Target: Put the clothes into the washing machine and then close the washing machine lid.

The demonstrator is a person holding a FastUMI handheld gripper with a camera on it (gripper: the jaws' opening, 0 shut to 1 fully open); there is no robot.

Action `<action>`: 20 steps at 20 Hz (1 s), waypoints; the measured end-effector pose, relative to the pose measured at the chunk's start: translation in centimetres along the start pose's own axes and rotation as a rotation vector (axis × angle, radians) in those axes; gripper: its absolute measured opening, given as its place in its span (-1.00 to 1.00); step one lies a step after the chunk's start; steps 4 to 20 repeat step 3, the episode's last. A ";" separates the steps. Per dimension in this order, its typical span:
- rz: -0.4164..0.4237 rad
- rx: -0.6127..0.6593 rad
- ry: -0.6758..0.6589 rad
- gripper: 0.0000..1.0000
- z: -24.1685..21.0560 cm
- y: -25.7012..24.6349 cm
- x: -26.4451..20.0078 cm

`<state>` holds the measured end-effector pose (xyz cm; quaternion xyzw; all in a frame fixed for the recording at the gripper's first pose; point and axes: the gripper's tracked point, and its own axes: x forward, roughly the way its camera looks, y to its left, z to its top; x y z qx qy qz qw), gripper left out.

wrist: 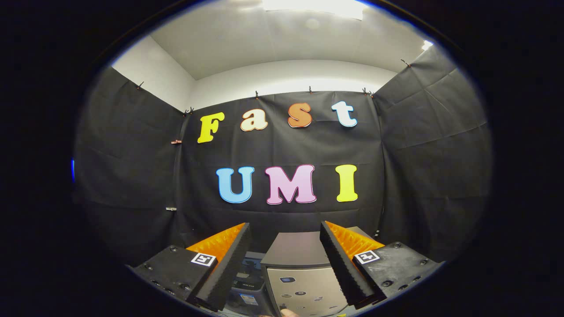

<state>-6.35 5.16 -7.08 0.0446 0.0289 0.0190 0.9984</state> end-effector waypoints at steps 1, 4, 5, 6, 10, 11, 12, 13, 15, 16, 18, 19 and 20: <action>-0.001 -0.004 -0.003 0.96 0.0 -0.1 0.1; 0.003 0.001 -0.009 0.96 0.2 -0.1 0.3; 0.003 0.001 -0.009 0.96 0.2 -0.1 0.3; 0.003 0.001 -0.009 0.96 0.2 -0.1 0.3; 0.003 0.001 -0.009 0.96 0.2 -0.1 0.3; 0.003 0.001 -0.009 0.96 0.2 -0.1 0.3; 0.003 0.001 -0.009 0.96 0.2 -0.1 0.3; 0.003 0.001 -0.009 0.96 0.2 -0.1 0.3; 0.003 0.001 -0.009 0.96 0.2 -0.1 0.3; 0.003 0.001 -0.009 0.96 0.2 -0.1 0.3; 0.003 0.001 -0.009 0.96 0.2 -0.1 0.3; 0.003 0.001 -0.009 0.96 0.2 -0.1 0.3; 0.003 0.001 -0.009 0.96 0.2 -0.1 0.3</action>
